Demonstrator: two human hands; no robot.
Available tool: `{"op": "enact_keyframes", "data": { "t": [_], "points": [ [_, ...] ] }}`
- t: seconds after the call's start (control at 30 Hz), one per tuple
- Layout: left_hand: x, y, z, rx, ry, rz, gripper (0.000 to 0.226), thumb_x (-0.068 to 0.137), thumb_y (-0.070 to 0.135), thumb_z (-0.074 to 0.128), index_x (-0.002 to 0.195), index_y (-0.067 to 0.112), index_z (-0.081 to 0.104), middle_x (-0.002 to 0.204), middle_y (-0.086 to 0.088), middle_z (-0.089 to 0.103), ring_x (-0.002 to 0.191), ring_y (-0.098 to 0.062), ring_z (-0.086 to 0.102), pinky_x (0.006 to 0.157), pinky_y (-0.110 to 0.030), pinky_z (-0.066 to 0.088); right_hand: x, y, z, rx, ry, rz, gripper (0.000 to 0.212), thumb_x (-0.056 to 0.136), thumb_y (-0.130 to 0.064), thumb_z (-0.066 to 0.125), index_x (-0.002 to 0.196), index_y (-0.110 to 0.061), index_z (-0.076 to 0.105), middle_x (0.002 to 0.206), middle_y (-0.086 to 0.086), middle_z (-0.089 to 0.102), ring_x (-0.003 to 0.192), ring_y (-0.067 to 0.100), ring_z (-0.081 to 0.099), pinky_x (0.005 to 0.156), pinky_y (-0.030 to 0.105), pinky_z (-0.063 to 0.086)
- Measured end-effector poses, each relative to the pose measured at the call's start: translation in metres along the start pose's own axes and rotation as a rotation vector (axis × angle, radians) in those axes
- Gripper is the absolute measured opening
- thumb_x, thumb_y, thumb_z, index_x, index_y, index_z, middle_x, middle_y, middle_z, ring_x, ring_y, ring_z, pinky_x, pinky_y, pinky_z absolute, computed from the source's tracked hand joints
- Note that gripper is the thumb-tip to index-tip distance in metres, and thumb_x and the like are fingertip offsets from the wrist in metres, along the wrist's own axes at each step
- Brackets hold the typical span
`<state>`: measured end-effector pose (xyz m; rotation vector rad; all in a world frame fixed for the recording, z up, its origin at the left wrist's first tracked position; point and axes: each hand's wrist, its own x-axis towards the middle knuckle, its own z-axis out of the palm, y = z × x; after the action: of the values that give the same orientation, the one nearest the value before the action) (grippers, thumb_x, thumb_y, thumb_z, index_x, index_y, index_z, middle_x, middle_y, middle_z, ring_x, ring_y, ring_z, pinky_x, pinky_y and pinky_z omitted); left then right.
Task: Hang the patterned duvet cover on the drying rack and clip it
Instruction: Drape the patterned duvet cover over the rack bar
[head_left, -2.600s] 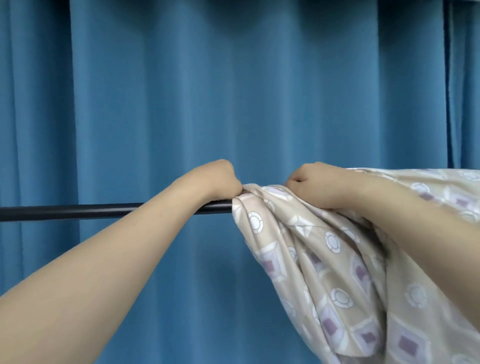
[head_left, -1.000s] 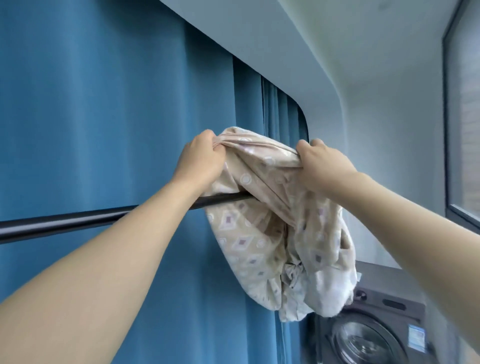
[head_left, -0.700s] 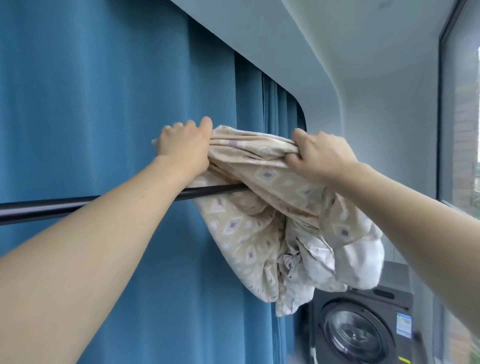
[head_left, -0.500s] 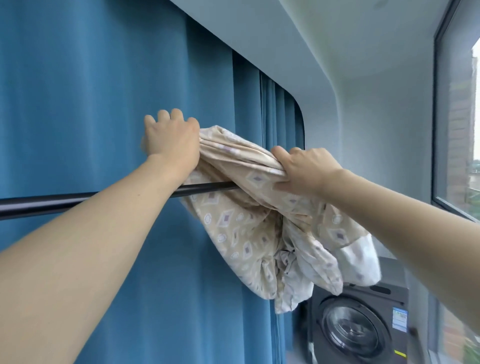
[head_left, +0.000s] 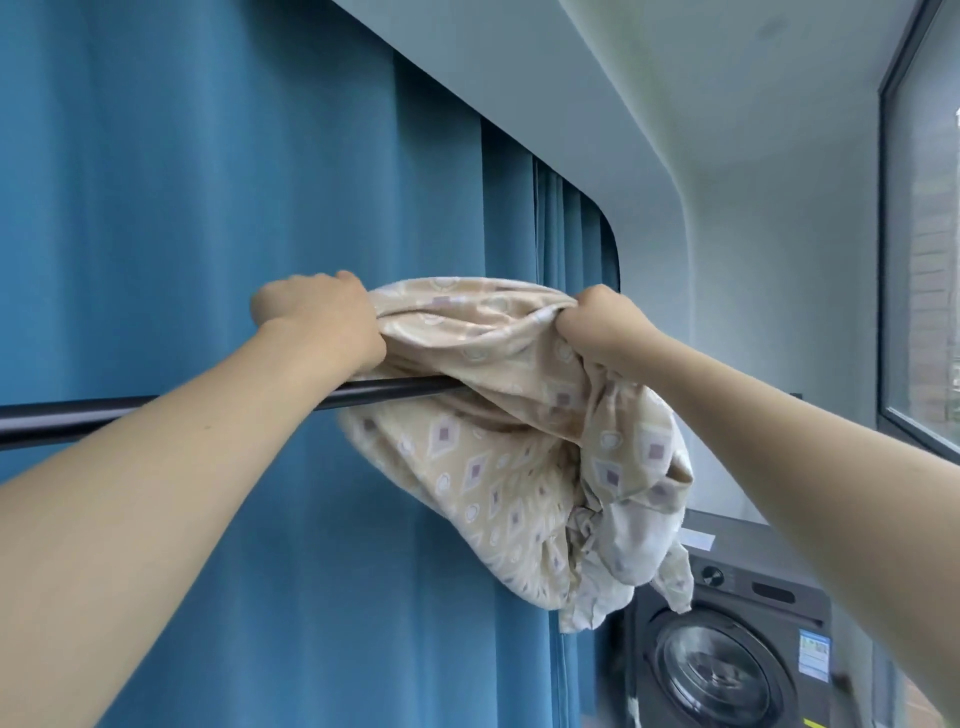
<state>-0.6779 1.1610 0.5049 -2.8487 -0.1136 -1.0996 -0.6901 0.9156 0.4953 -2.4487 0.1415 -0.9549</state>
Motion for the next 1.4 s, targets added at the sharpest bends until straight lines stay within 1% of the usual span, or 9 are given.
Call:
{"op": "enact_keyframes", "data": {
  "t": [0.23, 0.33, 0.43, 0.57, 0.67, 0.83, 1.07, 1.23, 1.4],
  "points": [
    [-0.012, 0.007, 0.008, -0.312, -0.401, 0.233, 0.024, 0.092, 0.030, 0.040, 0.083, 0.015, 0.056, 0.070, -0.007, 0.059, 0.052, -0.022, 0.055, 0.047, -0.025, 0.039, 0.006, -0.054, -0.030, 0.390, 0.088, -0.038, 0.014, 0.080, -0.013, 0.042, 0.086, -0.010, 0.055, 0.063, 0.003, 0.044, 0.050, 0.019, 0.040, 0.045, 0.020, 0.032],
    [-0.013, 0.012, 0.006, -0.307, -0.407, 0.195, 0.025, 0.094, 0.027, 0.038, 0.084, 0.009, 0.052, 0.070, -0.007, 0.055, 0.058, -0.024, 0.056, 0.052, -0.027, 0.041, 0.001, -0.060, -0.044, 0.416, 0.020, -0.074, 0.020, 0.080, -0.011, 0.051, 0.095, -0.004, 0.062, 0.066, 0.009, 0.053, 0.052, 0.024, 0.050, 0.048, 0.027, 0.044],
    [-0.004, 0.007, 0.013, -0.231, -0.351, 0.142, 0.027, 0.093, 0.033, 0.037, 0.104, 0.015, 0.054, 0.103, -0.010, 0.058, 0.103, -0.033, 0.061, 0.084, -0.038, 0.050, -0.014, -0.050, -0.046, 0.373, -0.380, -0.193, 0.023, 0.084, -0.014, 0.067, 0.107, -0.010, 0.064, 0.097, 0.011, 0.071, 0.087, 0.028, 0.070, 0.078, 0.037, 0.058],
    [0.008, 0.005, 0.024, -0.321, -0.280, 0.191, 0.030, 0.088, 0.029, 0.043, 0.113, 0.017, 0.054, 0.133, -0.014, 0.052, 0.117, -0.033, 0.052, 0.099, -0.043, 0.044, -0.030, -0.010, -0.031, 0.251, -0.943, -0.110, 0.033, 0.094, -0.015, 0.060, 0.126, -0.011, 0.059, 0.124, 0.007, 0.064, 0.109, 0.021, 0.063, 0.100, 0.039, 0.048],
    [0.007, 0.012, 0.021, -0.478, -0.312, 0.370, 0.036, 0.089, 0.040, 0.050, 0.125, 0.039, 0.048, 0.141, 0.002, 0.038, 0.134, -0.024, 0.033, 0.109, -0.043, 0.032, -0.025, 0.038, -0.013, 0.065, -0.744, 0.033, 0.032, 0.097, -0.016, 0.055, 0.129, -0.015, 0.058, 0.130, 0.004, 0.060, 0.115, 0.024, 0.060, 0.101, 0.042, 0.047],
    [-0.011, 0.035, 0.003, -0.733, -0.632, 0.494, 0.041, 0.069, 0.040, 0.057, 0.110, 0.045, 0.059, 0.117, 0.015, 0.057, 0.111, -0.010, 0.054, 0.099, -0.035, 0.043, -0.014, 0.111, 0.011, -0.126, -0.582, 0.272, 0.048, 0.096, -0.023, 0.053, 0.142, -0.015, 0.042, 0.142, 0.008, 0.046, 0.120, 0.027, 0.052, 0.098, 0.046, 0.049],
    [-0.006, 0.111, 0.037, -0.078, 0.003, 0.619, 0.043, 0.085, 0.050, 0.047, 0.124, 0.031, 0.050, 0.126, 0.002, 0.051, 0.119, -0.023, 0.044, 0.101, -0.045, 0.035, 0.013, 0.168, 0.052, 0.046, -0.514, 0.405, 0.054, 0.093, -0.028, 0.056, 0.143, -0.016, 0.038, 0.139, 0.009, 0.044, 0.121, 0.028, 0.049, 0.097, 0.044, 0.048],
    [0.006, 0.176, 0.054, -0.015, -0.004, 0.626, 0.046, 0.086, 0.042, 0.049, 0.128, 0.025, 0.050, 0.126, -0.004, 0.050, 0.119, -0.027, 0.041, 0.102, -0.044, 0.034, 0.043, 0.207, 0.074, 0.285, -0.259, 0.518, 0.053, 0.093, -0.017, 0.056, 0.141, -0.004, 0.038, 0.140, 0.014, 0.046, 0.115, 0.029, 0.051, 0.083, 0.032, 0.045],
    [0.002, 0.247, 0.106, 0.127, 0.024, 0.681, 0.063, 0.080, 0.057, 0.053, 0.133, 0.023, 0.048, 0.139, -0.007, 0.040, 0.127, -0.029, 0.032, 0.108, -0.045, 0.024, 0.080, 0.253, 0.093, 0.743, -0.319, 0.727, 0.036, 0.089, -0.021, 0.060, 0.120, -0.015, 0.043, 0.117, 0.010, 0.049, 0.106, 0.033, 0.055, 0.086, 0.043, 0.051]
  ]
}}
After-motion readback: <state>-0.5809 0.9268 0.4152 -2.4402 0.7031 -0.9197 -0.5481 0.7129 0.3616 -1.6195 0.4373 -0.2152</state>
